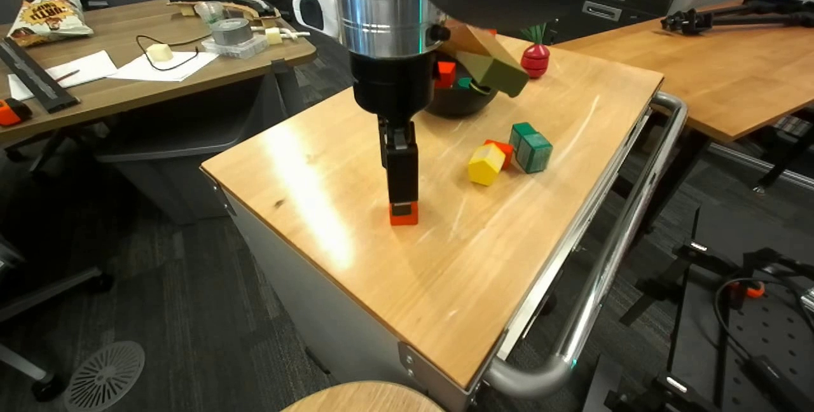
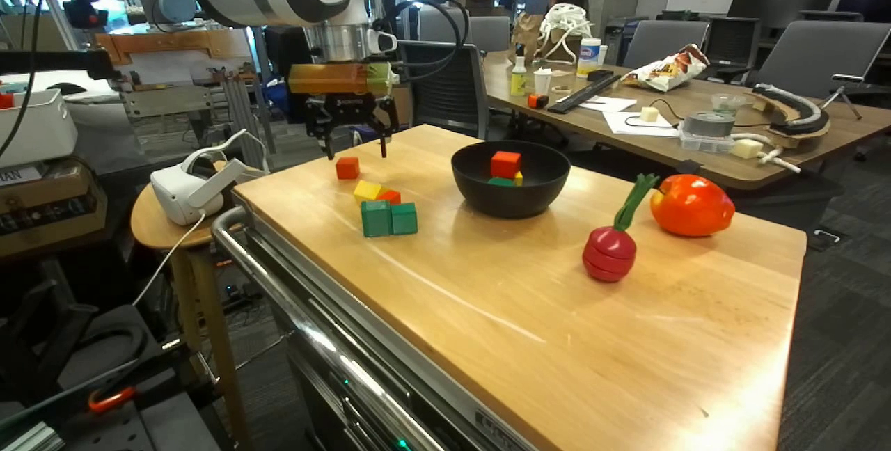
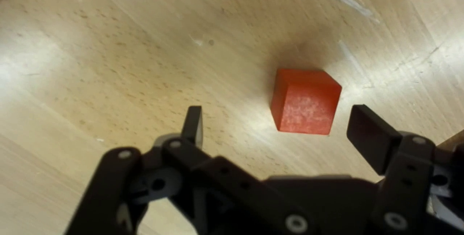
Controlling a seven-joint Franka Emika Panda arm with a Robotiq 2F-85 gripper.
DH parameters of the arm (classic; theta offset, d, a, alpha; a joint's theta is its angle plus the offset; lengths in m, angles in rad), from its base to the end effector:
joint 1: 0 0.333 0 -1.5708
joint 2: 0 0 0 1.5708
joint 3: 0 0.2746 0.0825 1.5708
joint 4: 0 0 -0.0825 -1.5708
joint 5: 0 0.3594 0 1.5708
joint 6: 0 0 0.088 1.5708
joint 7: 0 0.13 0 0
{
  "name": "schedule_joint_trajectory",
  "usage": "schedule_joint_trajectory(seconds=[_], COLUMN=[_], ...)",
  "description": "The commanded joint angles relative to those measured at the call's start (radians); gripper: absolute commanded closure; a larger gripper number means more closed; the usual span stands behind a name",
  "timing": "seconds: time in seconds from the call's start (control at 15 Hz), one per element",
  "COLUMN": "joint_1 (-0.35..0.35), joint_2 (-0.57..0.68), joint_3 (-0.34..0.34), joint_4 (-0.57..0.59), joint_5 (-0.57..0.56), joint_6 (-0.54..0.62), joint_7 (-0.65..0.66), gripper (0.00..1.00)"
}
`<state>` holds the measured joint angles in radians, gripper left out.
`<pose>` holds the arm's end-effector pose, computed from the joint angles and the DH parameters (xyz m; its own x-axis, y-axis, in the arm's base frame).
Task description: Move the apple to the top right corner of the countertop, place all the blocks inside the black bowl, put the radish in the bowl
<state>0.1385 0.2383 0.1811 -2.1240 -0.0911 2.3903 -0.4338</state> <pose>0.5210 0.1706 0.2573 0.6867 0.7266 0.0203 0.7259 -0.6870 0.0334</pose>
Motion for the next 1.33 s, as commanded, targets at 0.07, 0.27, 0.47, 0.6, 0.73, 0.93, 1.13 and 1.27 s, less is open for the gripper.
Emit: schedule_joint_trajectory(seconds=[0.07,0.27,0.47,0.6,0.73,0.93,1.13,1.27], joint_1=[0.006,0.005,0.005,0.009,0.015,-0.018,-0.087,-0.138], joint_2=[0.023,0.041,0.031,-0.016,-0.121,-0.264,-0.317,-0.268], joint_3=[-0.011,-0.015,-0.020,-0.032,-0.065,-0.103,-0.162,-0.191], joint_4=[0.032,0.044,0.039,0.012,-0.058,-0.129,-0.124,-0.083], joint_5=[-0.037,-0.047,-0.056,-0.094,-0.197,-0.290,-0.404,-0.474], joint_6=[-0.014,-0.025,-0.021,-0.009,0.024,0.018,-0.005,-0.002], joint_7=[0.076,0.097,0.112,0.140,0.224,0.309,0.381,0.460], gripper=[0.34,0.58,0.80,0.87,0.87,0.87,0.87,0.87])
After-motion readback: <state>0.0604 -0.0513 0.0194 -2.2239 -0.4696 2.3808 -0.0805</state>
